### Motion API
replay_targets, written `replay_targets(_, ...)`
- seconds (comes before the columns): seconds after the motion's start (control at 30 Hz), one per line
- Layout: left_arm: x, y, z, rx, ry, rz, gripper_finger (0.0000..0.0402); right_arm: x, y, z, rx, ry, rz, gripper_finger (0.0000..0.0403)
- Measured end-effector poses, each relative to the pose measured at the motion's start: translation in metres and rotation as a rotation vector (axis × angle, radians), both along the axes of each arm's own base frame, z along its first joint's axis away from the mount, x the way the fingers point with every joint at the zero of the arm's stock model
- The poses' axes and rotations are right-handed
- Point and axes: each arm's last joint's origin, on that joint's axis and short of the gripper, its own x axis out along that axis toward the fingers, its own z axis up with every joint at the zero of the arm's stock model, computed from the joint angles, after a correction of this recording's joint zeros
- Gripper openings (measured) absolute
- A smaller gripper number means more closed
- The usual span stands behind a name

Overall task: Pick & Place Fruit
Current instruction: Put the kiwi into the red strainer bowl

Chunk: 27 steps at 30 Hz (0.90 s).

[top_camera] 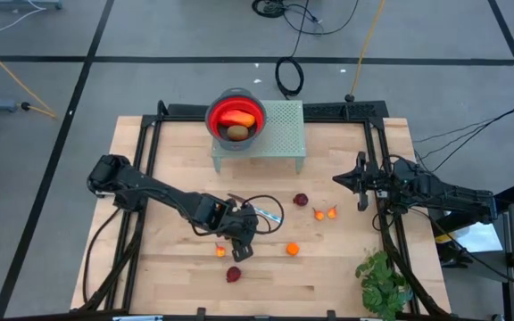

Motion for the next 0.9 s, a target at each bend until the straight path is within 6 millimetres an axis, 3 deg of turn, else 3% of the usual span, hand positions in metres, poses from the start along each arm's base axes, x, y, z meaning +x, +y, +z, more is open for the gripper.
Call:
replay_targets(0.23,-0.0007,0.0015,-0.0002,0.013,0.000,0.069,0.0235,0.0000,0.0000,0.0000,0.000,0.000,0.000,0.0000)
replay_targets(0.6,-0.0013,0.0018,-0.0005,0.046,0.004,0.012,0.0393,0.0000,0.0000,0.0000,0.000,0.000,0.000,0.0000)
replay_targets(0.9,-0.0017,-0.0016,0.0000,0.097,-0.014,-0.038,0.0331,0.0000,0.0000,0.0000,0.000,0.000,0.000,0.0000)
